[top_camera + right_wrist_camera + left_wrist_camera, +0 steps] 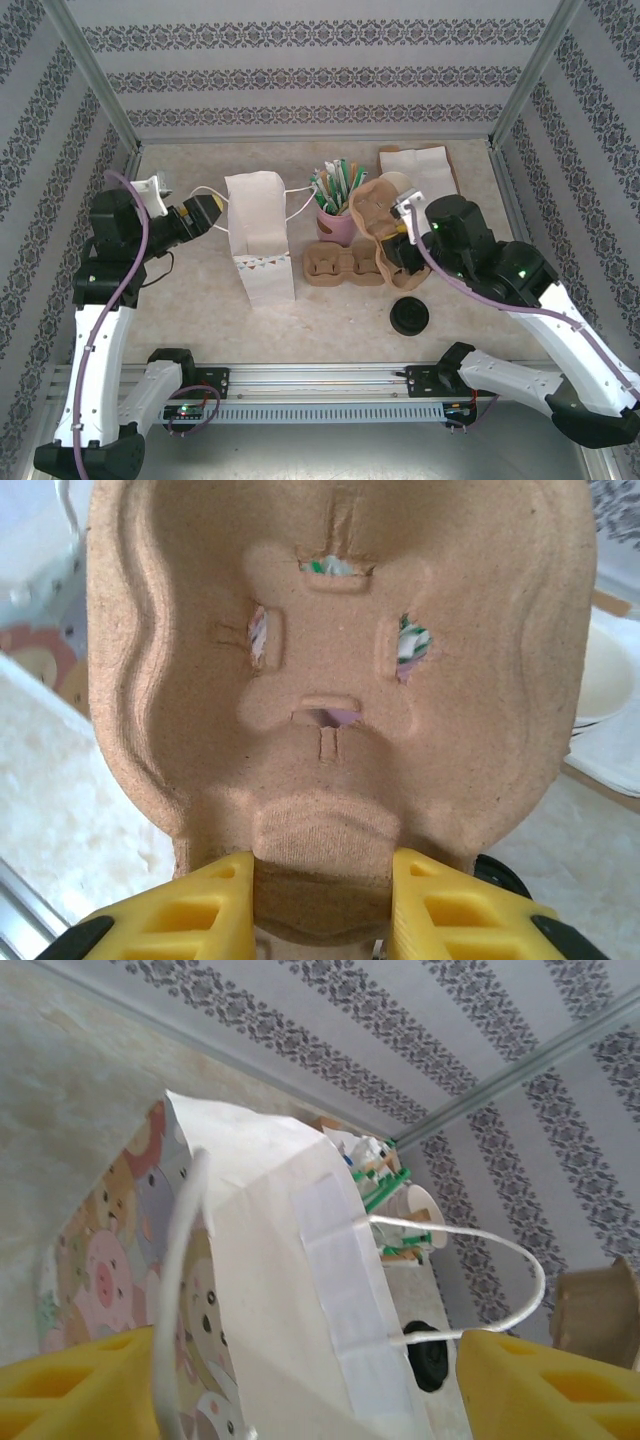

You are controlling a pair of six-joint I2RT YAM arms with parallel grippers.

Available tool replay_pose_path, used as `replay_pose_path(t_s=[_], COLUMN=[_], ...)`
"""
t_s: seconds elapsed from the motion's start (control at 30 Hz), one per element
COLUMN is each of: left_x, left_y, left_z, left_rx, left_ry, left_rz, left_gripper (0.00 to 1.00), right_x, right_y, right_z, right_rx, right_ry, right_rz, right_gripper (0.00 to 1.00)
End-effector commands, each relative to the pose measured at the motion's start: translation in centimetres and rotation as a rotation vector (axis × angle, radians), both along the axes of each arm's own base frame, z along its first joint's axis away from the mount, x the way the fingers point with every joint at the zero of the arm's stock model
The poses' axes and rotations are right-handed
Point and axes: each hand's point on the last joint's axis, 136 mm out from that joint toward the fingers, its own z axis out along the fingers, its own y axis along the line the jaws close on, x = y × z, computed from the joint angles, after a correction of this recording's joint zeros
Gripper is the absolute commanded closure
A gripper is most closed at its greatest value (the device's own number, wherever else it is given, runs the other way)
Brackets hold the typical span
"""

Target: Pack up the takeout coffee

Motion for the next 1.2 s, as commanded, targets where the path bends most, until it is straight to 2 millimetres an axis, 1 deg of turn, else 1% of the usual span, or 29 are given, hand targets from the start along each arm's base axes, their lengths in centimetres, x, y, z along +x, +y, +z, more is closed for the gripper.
replay_pose_path(t_s=[0.0,0.17,0.33,0.4,0.5,0.67,0.77,0.97,1.03,1.1,1.17], left_x=[-1.2,-2.4,-3.4,-3.8,-4.3,-5.0,-5.3,-5.8,-6.0,-6.4,-6.7], left_y=[-1.4,-2.7,-3.9,-4.3,-4.6,-4.5,-4.6,-5.8,-6.1,-6.2,-5.2], left_z=[1.2,1.5,1.5,1.5,1.0,0.0,-0.3,0.1,-0.3,-0.7,-1.1], left_rx=[-0.062,-0.139,-0.194,-0.21,-0.215,-0.219,-0.243,-0.325,-0.326,-0.289,-0.186], left_ry=[-0.037,-0.054,-0.063,-0.063,-0.051,-0.029,-0.017,-0.031,-0.024,-0.017,-0.017], left_rz=[-0.077,-0.13,-0.18,-0.196,-0.21,-0.194,-0.191,-0.225,-0.229,-0.242,-0.19], left_gripper=[0.26,0.26,0.27,0.27,0.27,0.27,0.27,0.28,0.28,0.29,0.28], right_x=[0.7,2.0,3.7,4.3,4.8,5.3,5.4,5.0,4.7,4.6,4.4], right_y=[-0.6,-0.1,0.2,0.8,2.4,5.6,7.4,10.8,11.8,12.8,14.2], right_z=[3.4,6.6,10.8,12.2,13.8,15.3,16.1,17.5,18.0,18.3,18.0], right_rx=[0.099,0.151,0.187,0.204,0.241,0.255,0.264,0.288,0.292,0.302,0.305], right_ry=[-0.042,-0.08,-0.196,-0.218,-0.231,-0.244,-0.254,-0.285,-0.298,-0.298,-0.286], right_rz=[-0.115,-0.153,-0.178,-0.171,-0.127,-0.049,-0.009,0.065,0.084,0.096,0.122], right_gripper=[0.7,0.69,0.69,0.7,0.7,0.7,0.7,0.7,0.69,0.69,0.69])
